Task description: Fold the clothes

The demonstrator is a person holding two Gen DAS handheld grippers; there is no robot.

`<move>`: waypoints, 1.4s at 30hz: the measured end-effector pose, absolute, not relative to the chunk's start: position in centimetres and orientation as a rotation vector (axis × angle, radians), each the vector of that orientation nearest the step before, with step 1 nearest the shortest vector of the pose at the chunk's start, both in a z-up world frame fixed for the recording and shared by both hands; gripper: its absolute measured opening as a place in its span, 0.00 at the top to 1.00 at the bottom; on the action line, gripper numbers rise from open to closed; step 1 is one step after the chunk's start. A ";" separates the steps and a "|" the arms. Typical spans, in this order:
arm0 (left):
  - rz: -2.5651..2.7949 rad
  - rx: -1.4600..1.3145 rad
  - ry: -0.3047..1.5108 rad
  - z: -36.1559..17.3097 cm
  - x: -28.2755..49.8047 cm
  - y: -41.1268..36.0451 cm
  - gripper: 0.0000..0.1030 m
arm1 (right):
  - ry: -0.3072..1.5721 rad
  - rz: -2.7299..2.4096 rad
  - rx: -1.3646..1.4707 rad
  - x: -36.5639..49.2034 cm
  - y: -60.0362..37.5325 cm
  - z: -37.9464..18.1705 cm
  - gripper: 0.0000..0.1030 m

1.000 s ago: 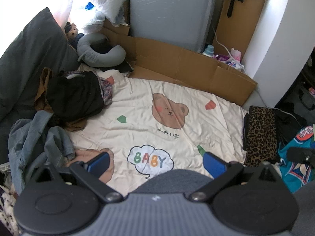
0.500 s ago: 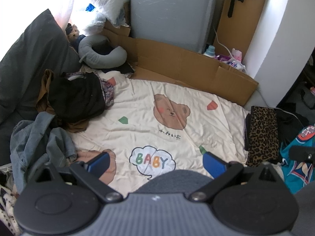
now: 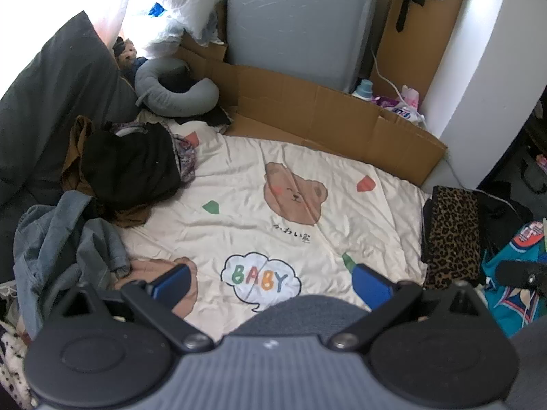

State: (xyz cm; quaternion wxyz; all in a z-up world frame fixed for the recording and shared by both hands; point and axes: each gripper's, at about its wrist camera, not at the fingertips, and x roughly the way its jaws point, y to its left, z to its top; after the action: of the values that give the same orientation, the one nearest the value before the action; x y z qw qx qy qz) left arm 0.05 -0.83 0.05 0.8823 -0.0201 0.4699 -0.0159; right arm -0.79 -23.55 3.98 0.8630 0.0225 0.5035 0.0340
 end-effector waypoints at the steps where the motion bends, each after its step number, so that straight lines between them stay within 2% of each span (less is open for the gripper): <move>1: -0.034 -0.043 0.979 0.1 0.1 -0.8 0.01 | 1.053 0.068 0.044 -0.8 -23.5 4.0 0.01; 42: -0.047 -0.073 0.982 0.0 0.1 0.2 0.02 | 1.037 0.059 0.024 -1.0 -23.3 3.9 0.01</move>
State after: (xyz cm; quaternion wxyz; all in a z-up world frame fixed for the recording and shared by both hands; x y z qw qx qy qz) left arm 0.12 0.25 -0.05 0.8810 -0.0348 0.4713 -0.0227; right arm -1.04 -23.35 3.94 0.8682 0.0113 0.4953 0.0281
